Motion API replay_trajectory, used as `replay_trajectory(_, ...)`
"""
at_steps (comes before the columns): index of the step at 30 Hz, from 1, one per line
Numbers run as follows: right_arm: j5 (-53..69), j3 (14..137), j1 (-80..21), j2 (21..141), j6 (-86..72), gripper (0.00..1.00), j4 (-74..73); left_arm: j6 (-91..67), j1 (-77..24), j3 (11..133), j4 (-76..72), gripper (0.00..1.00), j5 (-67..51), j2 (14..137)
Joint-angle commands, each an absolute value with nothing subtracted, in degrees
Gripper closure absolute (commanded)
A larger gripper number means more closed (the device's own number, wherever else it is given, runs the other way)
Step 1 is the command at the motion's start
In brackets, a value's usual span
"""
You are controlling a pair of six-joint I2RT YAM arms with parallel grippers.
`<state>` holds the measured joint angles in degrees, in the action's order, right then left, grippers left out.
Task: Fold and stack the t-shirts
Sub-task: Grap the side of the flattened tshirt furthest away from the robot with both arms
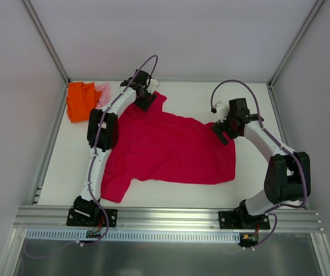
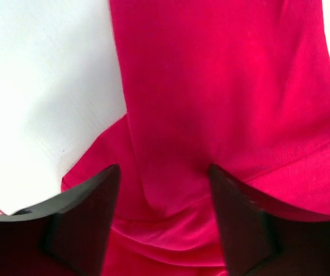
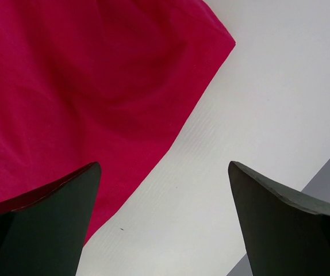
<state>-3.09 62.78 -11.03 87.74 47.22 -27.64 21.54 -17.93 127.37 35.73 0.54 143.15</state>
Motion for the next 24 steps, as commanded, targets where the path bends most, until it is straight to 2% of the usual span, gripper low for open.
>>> replay_trajectory(1,-3.8,62.2,-11.3,86.7,47.6,0.0,-25.9,21.6,-17.8,129.6,38.6,0.39,0.3,143.4)
replay_trajectory(7,-3.6,64.5,-11.2,89.4,48.1,0.0,-27.3,21.4,-17.6,129.5,39.5,0.98,0.2,143.2)
replay_trajectory(13,-6.3,65.3,-11.1,92.5,46.9,0.0,-25.1,21.2,-17.4,126.7,38.5,1.0,-0.4,140.5)
replay_trajectory(24,-8.8,83.8,-8.7,109.7,41.6,0.0,-31.3,19.5,-17.3,124.0,37.9,1.0,-2.6,136.0)
